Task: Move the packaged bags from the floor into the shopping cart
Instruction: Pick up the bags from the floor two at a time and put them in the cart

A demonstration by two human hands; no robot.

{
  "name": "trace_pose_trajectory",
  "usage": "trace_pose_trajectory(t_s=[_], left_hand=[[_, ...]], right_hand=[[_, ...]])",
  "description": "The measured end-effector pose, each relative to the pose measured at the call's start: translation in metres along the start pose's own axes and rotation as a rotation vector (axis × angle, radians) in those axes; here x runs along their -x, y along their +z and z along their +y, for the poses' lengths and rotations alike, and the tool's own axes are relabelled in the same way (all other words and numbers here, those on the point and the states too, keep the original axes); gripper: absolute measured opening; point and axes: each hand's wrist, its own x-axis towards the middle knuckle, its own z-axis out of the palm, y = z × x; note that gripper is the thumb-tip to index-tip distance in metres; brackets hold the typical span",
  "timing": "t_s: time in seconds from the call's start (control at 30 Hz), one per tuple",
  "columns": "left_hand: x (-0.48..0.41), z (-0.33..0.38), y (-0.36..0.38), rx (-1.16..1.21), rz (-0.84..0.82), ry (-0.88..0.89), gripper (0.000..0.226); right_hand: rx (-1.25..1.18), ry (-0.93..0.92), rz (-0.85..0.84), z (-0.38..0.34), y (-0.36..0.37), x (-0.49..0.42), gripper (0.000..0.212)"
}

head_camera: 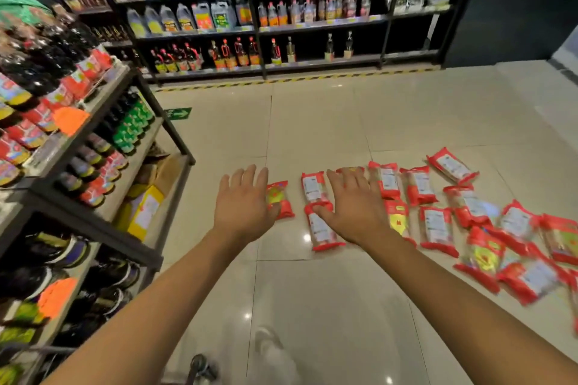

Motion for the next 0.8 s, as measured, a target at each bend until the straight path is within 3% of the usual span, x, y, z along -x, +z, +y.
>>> trace_pose_trajectory(t_s=[0.23, 0.43, 0.7, 0.8], left_hand=[[-0.140, -0.041, 0.083, 0.063, -0.096, 0.062, 0.078], [-0.290, -0.086, 0.184, 0.175, -0.297, 0.074, 0.070], [-0.452, -0.093, 0.428, 0.296, -0.564, -0.064, 0.075], [-0.486, -0.083, 0.542, 0.454, -0.708, -0.244, 0.077]], right_hand=[[-0.014, 0.069, -0.087, 0.003, 0.057, -0.144, 0.085], [-0.100, 0.249, -0.316, 0.018, 0.148, -0.272, 0.079], [-0.213, 0.454, -0.604, 0.077, 0.379, -0.388, 0.080], [-0.374, 0.605, -0.689, 0.108, 0.490, -0.415, 0.078]])
